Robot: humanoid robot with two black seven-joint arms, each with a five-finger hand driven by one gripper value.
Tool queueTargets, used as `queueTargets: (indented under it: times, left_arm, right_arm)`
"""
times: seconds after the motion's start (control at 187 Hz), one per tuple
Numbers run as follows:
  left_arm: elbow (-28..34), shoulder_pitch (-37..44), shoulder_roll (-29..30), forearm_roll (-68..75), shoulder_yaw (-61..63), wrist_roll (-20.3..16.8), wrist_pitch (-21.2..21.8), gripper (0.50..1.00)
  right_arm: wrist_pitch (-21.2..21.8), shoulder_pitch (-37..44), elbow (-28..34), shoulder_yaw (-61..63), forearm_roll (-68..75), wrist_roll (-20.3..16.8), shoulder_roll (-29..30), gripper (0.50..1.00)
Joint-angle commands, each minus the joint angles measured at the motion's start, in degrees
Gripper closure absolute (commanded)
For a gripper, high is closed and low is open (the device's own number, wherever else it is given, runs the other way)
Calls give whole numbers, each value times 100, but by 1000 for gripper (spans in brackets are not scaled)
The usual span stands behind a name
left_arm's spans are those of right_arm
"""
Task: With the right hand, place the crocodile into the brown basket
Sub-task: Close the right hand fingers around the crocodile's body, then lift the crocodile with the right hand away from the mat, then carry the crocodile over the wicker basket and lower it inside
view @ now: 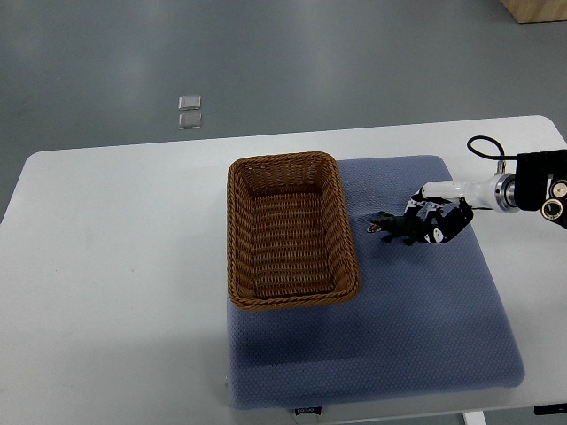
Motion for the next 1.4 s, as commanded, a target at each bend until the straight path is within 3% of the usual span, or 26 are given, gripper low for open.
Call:
queueTargets:
  times: [0.0, 0.342, 0.704, 0.859, 1.073, 1.393]
  left_arm:
    - [0, 3, 0, 0, 8, 0, 0, 500]
    - [0, 3, 0, 0, 8, 0, 0, 500]
    - [-9, -6, 0, 0, 17, 0, -8, 500]
    - [-18, -6, 0, 0, 26, 0, -8, 500]
    - [-9, -15, 0, 0, 26, 0, -8, 500]
    - [-18, -15, 0, 0, 26, 0, -8, 500]
  right_arm:
    - [17, 134, 9, 3, 21, 8, -71, 1000]
    - [220, 714, 53, 3, 64, 8, -352, 1000]
    - [931, 1821, 88, -5, 91, -9, -880, 1000]
    - [1002, 2190, 141, -5, 100, -18, -871, 1000]
    - [835, 2472, 0, -76, 108, -18, -177, 1000]
    - [378, 2472, -1116, -515, 126, -18, 1519, 1000]
